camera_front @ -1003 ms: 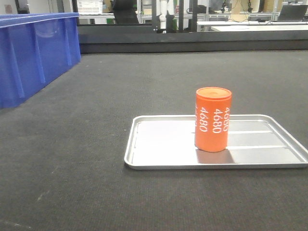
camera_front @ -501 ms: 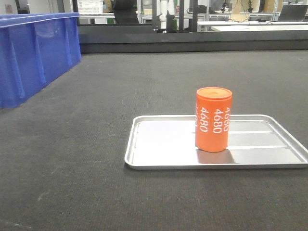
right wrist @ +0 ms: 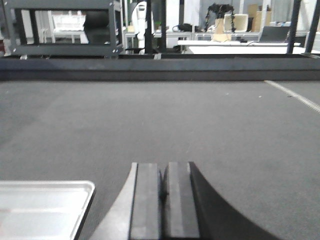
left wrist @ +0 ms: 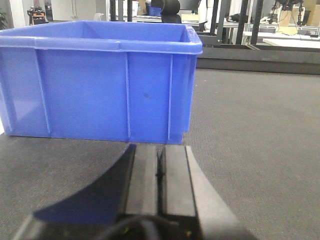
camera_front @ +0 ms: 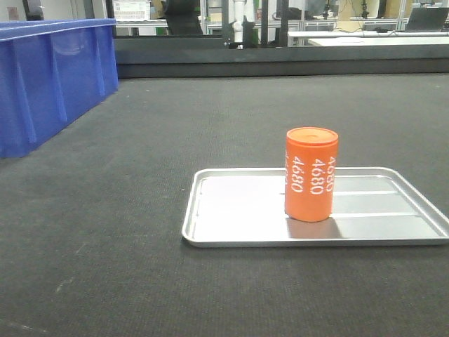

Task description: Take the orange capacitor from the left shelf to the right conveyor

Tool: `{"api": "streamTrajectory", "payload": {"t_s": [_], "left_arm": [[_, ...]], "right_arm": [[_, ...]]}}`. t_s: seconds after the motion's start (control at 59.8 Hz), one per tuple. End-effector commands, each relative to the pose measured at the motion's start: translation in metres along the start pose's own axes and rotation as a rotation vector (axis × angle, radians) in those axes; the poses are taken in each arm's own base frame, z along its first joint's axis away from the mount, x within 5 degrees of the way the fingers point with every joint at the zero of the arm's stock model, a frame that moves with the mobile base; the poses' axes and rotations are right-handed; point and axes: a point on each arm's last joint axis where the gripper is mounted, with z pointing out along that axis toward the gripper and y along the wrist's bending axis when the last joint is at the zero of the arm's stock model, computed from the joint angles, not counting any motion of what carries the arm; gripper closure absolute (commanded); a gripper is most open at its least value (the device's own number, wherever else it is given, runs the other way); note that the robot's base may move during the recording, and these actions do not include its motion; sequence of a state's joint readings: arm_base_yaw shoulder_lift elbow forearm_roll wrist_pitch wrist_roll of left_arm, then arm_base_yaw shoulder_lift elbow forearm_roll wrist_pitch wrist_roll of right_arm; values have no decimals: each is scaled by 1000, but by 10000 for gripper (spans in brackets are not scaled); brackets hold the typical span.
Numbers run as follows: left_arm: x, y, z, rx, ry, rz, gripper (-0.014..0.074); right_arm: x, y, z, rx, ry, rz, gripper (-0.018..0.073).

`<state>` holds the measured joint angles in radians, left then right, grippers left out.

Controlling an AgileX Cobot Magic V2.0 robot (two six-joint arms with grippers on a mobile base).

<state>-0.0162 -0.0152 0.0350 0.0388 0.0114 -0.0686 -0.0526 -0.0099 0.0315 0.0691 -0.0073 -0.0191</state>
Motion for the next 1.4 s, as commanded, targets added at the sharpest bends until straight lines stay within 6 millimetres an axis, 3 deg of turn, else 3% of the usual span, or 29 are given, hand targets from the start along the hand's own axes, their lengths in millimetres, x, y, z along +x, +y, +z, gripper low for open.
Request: {"api": "streamTrajectory", "payload": {"t_s": [0.0, 0.585, 1.387], "left_arm": [[-1, 0, 0, 7, -77, -3, 722], [-1, 0, 0, 7, -77, -3, 722], [-1, 0, 0, 7, -77, -3, 722]], "right_arm": [[-14, 1, -3, -16, -106, -39, 505], [-22, 1, -4, -15, -193, -1, 505], [-19, 1, -3, -17, -154, -30, 505]]}}
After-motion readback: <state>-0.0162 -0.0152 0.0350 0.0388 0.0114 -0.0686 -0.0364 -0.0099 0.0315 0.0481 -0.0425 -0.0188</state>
